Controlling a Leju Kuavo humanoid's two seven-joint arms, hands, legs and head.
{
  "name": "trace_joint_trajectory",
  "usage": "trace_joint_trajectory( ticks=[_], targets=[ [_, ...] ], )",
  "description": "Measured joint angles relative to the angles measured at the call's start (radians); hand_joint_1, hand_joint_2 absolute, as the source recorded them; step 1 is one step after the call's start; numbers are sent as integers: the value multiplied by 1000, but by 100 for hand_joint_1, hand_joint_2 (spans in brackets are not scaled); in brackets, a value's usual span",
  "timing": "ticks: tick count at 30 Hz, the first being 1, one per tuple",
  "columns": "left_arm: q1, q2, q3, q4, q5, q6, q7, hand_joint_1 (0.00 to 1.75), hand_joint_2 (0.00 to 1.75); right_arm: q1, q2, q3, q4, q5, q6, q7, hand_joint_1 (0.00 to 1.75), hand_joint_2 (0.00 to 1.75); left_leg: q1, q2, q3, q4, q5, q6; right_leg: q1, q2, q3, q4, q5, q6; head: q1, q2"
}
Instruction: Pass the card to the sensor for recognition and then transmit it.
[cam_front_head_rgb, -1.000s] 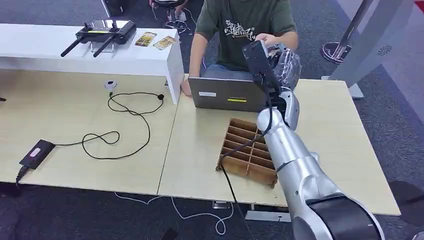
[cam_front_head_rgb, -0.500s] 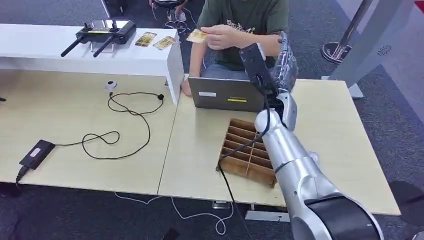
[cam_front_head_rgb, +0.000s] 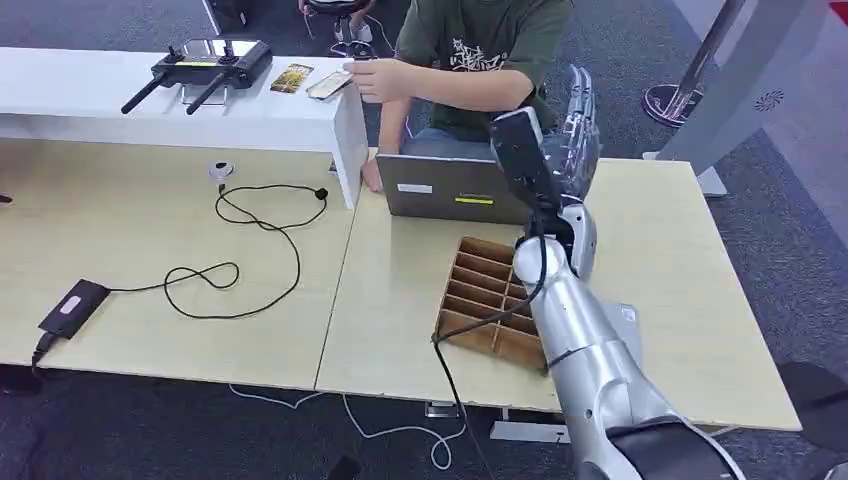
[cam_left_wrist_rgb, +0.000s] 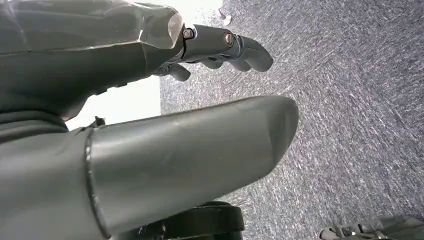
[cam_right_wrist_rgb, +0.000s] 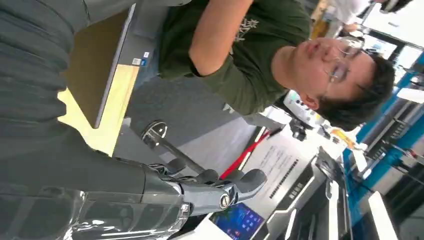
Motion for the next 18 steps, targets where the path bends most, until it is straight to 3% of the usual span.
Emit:
trace_joint_trajectory(
  ticks=[11,18],
  targets=[
    [7,9,1,0,27,0,-23,0,0,344,-12,48,-416,-48,-56,-91,0,175,0,0,0,0,-1,0,0,0,0,-1,-1,0,0,0],
    [15,15,8,0,42,0,-37,0,0,540,-18,59,-576,-163,-110,-182,0,175,0,0,-1,0,-1,0,0,0,0,-1,-1,0,0,0]
  ],
)
